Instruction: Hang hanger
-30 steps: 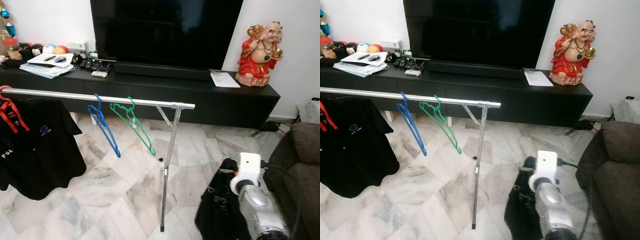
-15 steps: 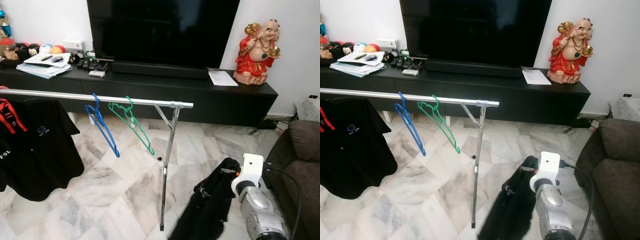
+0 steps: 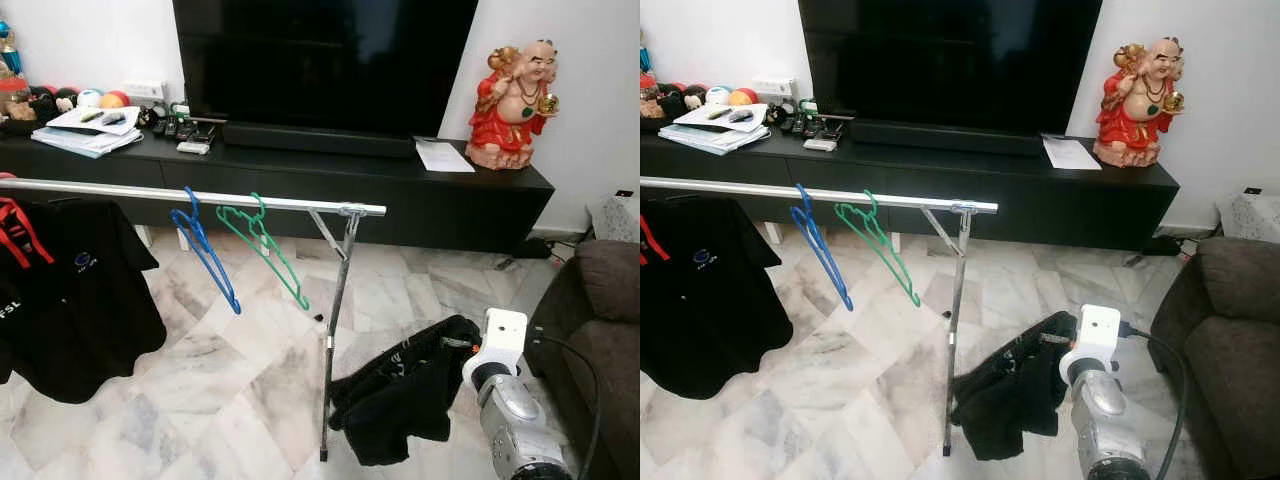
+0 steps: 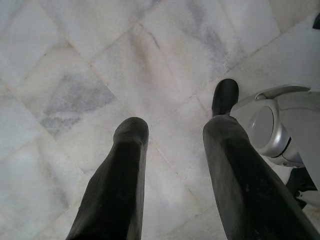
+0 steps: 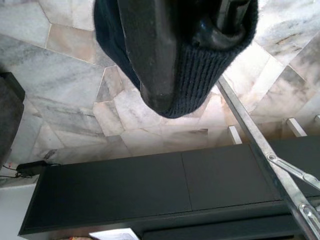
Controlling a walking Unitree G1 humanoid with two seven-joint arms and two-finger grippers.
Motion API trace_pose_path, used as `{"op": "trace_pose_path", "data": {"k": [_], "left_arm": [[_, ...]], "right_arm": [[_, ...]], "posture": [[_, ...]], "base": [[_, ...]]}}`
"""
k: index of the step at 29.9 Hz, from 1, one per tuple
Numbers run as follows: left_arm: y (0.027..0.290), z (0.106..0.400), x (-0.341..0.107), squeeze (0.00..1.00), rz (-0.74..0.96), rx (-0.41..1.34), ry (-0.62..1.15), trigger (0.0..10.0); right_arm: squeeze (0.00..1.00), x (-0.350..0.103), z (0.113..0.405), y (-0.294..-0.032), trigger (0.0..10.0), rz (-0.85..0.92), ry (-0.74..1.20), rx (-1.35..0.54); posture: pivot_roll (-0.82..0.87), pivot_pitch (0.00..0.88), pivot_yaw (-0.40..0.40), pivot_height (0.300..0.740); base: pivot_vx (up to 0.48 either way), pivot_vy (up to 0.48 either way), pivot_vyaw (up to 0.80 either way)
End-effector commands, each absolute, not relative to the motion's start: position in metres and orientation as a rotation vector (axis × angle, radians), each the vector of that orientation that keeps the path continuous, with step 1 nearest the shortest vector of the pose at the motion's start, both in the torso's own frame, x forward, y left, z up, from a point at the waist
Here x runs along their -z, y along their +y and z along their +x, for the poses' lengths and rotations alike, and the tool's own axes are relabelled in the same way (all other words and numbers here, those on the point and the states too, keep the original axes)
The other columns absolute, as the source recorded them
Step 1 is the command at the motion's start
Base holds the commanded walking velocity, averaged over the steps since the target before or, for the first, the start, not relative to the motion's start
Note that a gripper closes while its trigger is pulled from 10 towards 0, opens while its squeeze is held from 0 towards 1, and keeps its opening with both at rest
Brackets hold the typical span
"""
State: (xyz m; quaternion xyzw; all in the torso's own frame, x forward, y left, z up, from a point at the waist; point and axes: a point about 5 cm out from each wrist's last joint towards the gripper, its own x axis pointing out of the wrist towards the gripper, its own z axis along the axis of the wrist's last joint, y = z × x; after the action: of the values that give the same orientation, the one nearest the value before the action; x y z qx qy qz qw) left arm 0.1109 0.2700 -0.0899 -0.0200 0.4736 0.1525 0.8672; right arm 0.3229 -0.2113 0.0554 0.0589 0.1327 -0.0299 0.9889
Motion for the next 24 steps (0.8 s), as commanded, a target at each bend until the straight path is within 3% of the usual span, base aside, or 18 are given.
{"op": "trace_pose_path", "data": {"k": [1, 24], "left_arm": [[0.272, 0.104, 0.092, 0.0, -0.031, -0.316, 1.026, 10.0], [0.272, 0.103, 0.092, 0.0, -0.033, -0.318, 1.028, 10.0]], "right_arm": [[0.0, -0.066, 0.331, -0.21, 10.0, 0.119, 0.218, 0.059], [0.0, -0.06, 0.328, -0.222, 10.0, 0.106, 0.245, 0.112]], "posture": [[0.06, 0.0, -0.029, 0.74], [0.06, 0.0, -0.025, 0.74]], "base": [[0.0, 0.311, 0.0], [0.0, 0.309, 0.0]]}}
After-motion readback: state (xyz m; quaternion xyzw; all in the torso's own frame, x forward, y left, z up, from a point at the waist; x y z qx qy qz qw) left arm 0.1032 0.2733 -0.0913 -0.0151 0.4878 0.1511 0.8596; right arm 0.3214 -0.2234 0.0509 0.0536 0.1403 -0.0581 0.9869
